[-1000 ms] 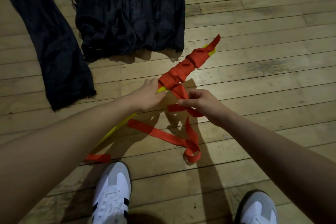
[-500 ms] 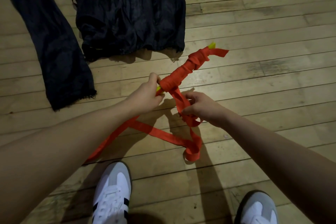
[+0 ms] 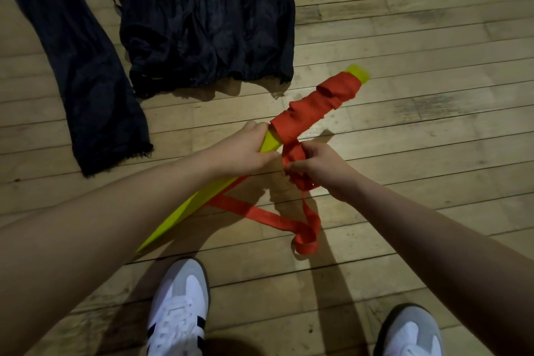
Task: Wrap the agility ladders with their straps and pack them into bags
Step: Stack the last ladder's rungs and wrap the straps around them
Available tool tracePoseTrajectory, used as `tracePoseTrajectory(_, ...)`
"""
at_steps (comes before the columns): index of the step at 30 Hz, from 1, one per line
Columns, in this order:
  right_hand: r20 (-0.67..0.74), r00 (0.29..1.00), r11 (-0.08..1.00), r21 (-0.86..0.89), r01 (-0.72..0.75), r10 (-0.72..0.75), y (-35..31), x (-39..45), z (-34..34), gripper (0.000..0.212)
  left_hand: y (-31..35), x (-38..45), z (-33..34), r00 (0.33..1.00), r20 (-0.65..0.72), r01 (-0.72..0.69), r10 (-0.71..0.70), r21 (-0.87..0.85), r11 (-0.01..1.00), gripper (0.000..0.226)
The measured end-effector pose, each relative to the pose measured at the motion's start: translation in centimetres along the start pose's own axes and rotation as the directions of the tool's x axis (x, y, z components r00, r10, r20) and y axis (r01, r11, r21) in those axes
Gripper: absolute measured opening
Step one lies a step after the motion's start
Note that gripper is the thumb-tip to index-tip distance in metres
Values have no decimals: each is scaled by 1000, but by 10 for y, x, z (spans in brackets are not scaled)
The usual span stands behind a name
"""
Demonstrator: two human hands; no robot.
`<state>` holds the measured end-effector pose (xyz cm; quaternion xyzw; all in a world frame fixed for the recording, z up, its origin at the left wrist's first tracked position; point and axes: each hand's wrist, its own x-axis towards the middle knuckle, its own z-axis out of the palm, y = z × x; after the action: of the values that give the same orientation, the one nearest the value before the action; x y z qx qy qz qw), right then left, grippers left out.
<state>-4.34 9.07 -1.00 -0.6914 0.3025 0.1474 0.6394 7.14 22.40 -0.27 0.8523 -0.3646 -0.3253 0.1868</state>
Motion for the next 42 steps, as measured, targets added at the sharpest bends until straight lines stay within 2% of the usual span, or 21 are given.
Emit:
tracePoseTrajectory(3, 10, 1000, 996, -87, -4, 5, -1, 0, -4, 7, -4, -4, 0, 988, -122, -91, 98, 59, 994, 42)
tracePoseTrajectory(6, -9, 1000, 999, -53, -6, 5, 1, 0, -1, 13, -8, -8, 3, 979, -173, -96, 107, 68, 993, 37)
tracePoseTrajectory(9, -22, 999, 999, -30, 36, -37, -1, -1, 5, 19, -9, -7, 6, 986, -156, -65, 64, -1, 998, 33)
tracePoseTrajectory(13, 2, 999, 996, 74, 43, -43, -4, -1, 10, 18, -7, -6, 5, 997, -58, 42, -48, -91, 995, 36)
tracePoseTrajectory(18, 57, 997, 999, 12, 42, -43, 2, -1, 8, 10, -2, -7, 8, 991, -88, 92, -97, -60, 994, 35)
tracePoseTrajectory(20, 68, 998, 1000, -25, 15, -14, 6, -1, 9, 12, -2, -4, 10, 991, -4, 132, -132, -45, 990, 32)
tracePoseTrajectory(23, 63, 997, 997, -58, -48, 52, 14, 0, 13, 10, -1, 2, 11, 959, 185, 207, -213, 53, 977, 50)
tracePoseTrajectory(26, 14, 997, 996, -39, -78, 78, 20, 3, 16, 9, -1, 1, 10, 941, 257, 197, -222, 121, 973, 51)
tracePoseTrajectory(28, 10, 996, 996, 6, -85, 85, 22, 3, 16, 7, -3, 0, 7, 971, 201, 101, -129, 142, 985, 54)
tracePoseTrajectory(30, 16, 996, 996, 33, -88, 87, 22, 2, 16, 8, -7, -2, 5, 996, 84, 12, -25, 150, 989, 57)
tracePoseTrajectory(32, 37, 997, 997, 48, -66, 64, 24, 1, 15, 8, -11, -6, 6, 1000, -18, -6, 8, 108, 994, 48)
tracePoseTrajectory(35, 71, 997, 999, 28, -29, 27, 21, -2, 16, 3, -14, -10, 7, 992, -123, 18, -17, 8, 1000, 35)
tracePoseTrajectory(37, 78, 997, 1000, 26, -17, 14, 17, -4, 16, 5, -16, -9, 8, 990, -139, 31, -30, 7, 999, 32)
tracePoseTrajectory(40, 54, 998, 999, 44, 19, -21, 13, -4, 16, 5, -21, -7, 14, 990, -78, 113, -117, -53, 992, 49)
tracePoseTrajectory(42, -11, 999, 995, 83, 50, -49, 12, -2, 15, 8, -24, -6, 18, 983, -72, 164, -171, -91, 982, 55)
